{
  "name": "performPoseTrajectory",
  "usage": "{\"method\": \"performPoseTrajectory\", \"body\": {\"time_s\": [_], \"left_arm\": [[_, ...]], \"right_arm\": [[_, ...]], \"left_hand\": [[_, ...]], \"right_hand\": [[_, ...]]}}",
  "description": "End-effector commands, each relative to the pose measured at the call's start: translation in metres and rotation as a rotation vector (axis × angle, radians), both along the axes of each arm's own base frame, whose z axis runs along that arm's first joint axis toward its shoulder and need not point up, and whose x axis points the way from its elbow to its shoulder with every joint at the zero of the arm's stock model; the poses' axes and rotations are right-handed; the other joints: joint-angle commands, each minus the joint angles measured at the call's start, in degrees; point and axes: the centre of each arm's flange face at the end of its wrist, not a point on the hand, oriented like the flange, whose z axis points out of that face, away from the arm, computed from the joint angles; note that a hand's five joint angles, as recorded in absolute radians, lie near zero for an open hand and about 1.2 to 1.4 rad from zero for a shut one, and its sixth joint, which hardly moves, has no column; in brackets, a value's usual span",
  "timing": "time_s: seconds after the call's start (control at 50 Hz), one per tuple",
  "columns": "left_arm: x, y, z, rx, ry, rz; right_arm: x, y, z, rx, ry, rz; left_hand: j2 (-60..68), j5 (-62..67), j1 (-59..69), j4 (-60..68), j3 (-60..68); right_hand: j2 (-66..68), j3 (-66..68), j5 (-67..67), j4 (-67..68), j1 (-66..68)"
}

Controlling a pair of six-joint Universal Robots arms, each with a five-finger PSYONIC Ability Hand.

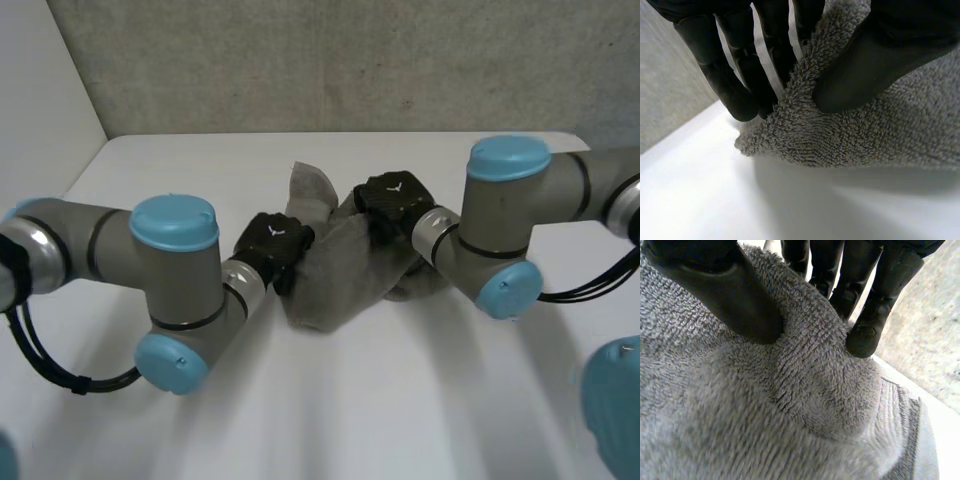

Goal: Fold the towel.

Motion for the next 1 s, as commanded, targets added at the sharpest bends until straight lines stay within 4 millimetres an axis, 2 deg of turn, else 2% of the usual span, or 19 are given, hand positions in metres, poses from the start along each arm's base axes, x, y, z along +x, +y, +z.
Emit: {"method": "performPoseTrajectory", "body": {"time_s": [0.02,0.12,0.16,0.18,0.2,0.22,0.26,0.34,0.4,0.5,0.6,0.68,0.7,0.72,0.76,0.78,0.82,0.9,1.0], "left_arm": [[0.017,0.013,0.047,-0.066,0.043,0.018],[0.034,0.027,0.074,-0.105,0.065,0.041],[0.044,0.041,0.109,-0.174,0.11,0.047],[0.044,0.041,0.109,-0.174,0.11,0.047],[0.05,0.05,0.13,-0.223,0.142,0.047],[0.05,0.05,0.13,-0.223,0.142,0.047],[0.061,0.067,0.165,-0.306,0.204,0.049],[0.077,0.089,0.209,-0.411,0.292,0.063],[0.084,0.1,0.229,-0.463,0.334,0.07],[0.088,0.108,0.236,-0.485,0.35,0.067],[0.086,0.103,0.218,-0.441,0.312,0.066],[0.071,0.078,0.159,-0.297,0.198,0.068],[0.069,0.068,0.14,-0.25,0.16,0.08],[0.069,0.068,0.14,-0.25,0.16,0.08],[0.074,0.046,0.103,-0.154,0.088,0.127],[0.074,0.046,0.103,-0.154,0.088,0.127],[0.08,0.03,0.064,-0.049,0.025,0.161],[0.081,0.027,0.036,0.024,-0.016,0.168],[0.081,0.026,0.012,0.089,-0.042,0.165]], "right_arm": [[-0.017,0.031,0.046,-0.018,-0.001,0.009],[-0.036,0.056,0.083,-0.044,0.008,0.004],[-0.041,0.067,0.097,-0.061,0.006,0.008],[-0.045,0.076,0.111,-0.082,-0.003,0.016],[-0.049,0.086,0.127,-0.112,-0.019,0.025],[-0.05,0.087,0.127,-0.112,-0.019,0.025],[-0.057,0.107,0.156,-0.167,-0.046,0.05],[-0.066,0.124,0.182,-0.207,-0.071,0.061],[-0.08,0.131,0.207,-0.27,-0.101,0.02],[-0.094,0.14,0.228,-0.328,-0.126,-0.016],[-0.092,0.133,0.212,-0.287,-0.095,-0.022],[-0.08,0.106,0.169,-0.181,-0.015,-0.029],[-0.08,0.106,0.169,-0.18,-0.015,-0.029],[-0.079,0.098,0.157,-0.161,0.013,-0.039],[-0.077,0.093,0.148,-0.148,0.036,-0.044],[-0.073,0.091,0.138,-0.134,0.059,-0.04],[-0.071,0.087,0.126,-0.112,0.085,-0.041],[-0.066,0.075,0.085,-0.019,0.15,-0.035],[-0.063,0.069,0.057,0.048,0.184,-0.029]], "left_hand": [[-4.42,-14.33,-2.2,-6.54,-8.23],[-4.42,-14.33,-2.2,-6.54,-8.23],[-4.42,-14.33,-2.2,-6.54,-8.23],[-4.42,-14.33,-2.2,-6.54,-8.23],[-4.42,-14.33,-2.2,-6.54,-8.23],[-4.42,-14.33,-2.2,-6.54,-8.23],[-4.42,-14.33,-2.2,-6.54,-8.23],[-4.42,-14.33,-2.2,-6.54,-8.23],[-4.42,-14.33,-2.2,-6.54,-8.23],[-4.42,-14.33,-2.2,-6.54,-8.23],[-4.42,-14.33,-2.2,-6.54,-8.23],[-10.59,-20.5,-8.37,-12.71,-14.4],[-12.62,-22.53,-10.4,-14.74,-16.43],[-12.64,-22.55,-10.42,-14.76,-16.45],[-15.98,-25.89,-13.76,-18.1,-19.8],[-16.0,-25.91,-13.78,-18.12,-19.82],[-16.51,-26.42,-14.29,-18.63,-20.32],[-16.51,-26.42,-14.29,-18.63,-20.32],[-16.51,-26.42,-14.29,-18.63,-20.32]], "right_hand": [[5.56,5.24,4.39,3.42,5.46],[5.56,5.24,4.39,3.42,5.46],[5.56,5.24,4.39,3.42,5.46],[5.56,5.24,4.39,3.42,5.46],[5.56,5.24,4.39,3.42,5.46],[5.56,5.24,4.39,3.42,5.46],[5.56,5.24,4.39,3.42,5.46],[5.56,5.24,4.39,3.42,5.46],[5.56,5.24,4.39,3.42,5.46],[5.56,5.24,4.39,3.42,5.46],[5.56,5.24,4.39,3.42,5.46],[5.56,5.24,4.39,3.42,5.46],[5.56,5.24,4.39,3.42,5.46],[5.56,5.24,4.39,3.42,5.46],[5.56,5.24,4.39,3.42,5.46],[5.56,5.24,4.39,3.42,5.46],[5.56,5.24,4.39,3.42,5.46],[5.56,5.24,4.39,3.42,5.46],[5.56,5.24,4.39,3.42,5.46]]}}
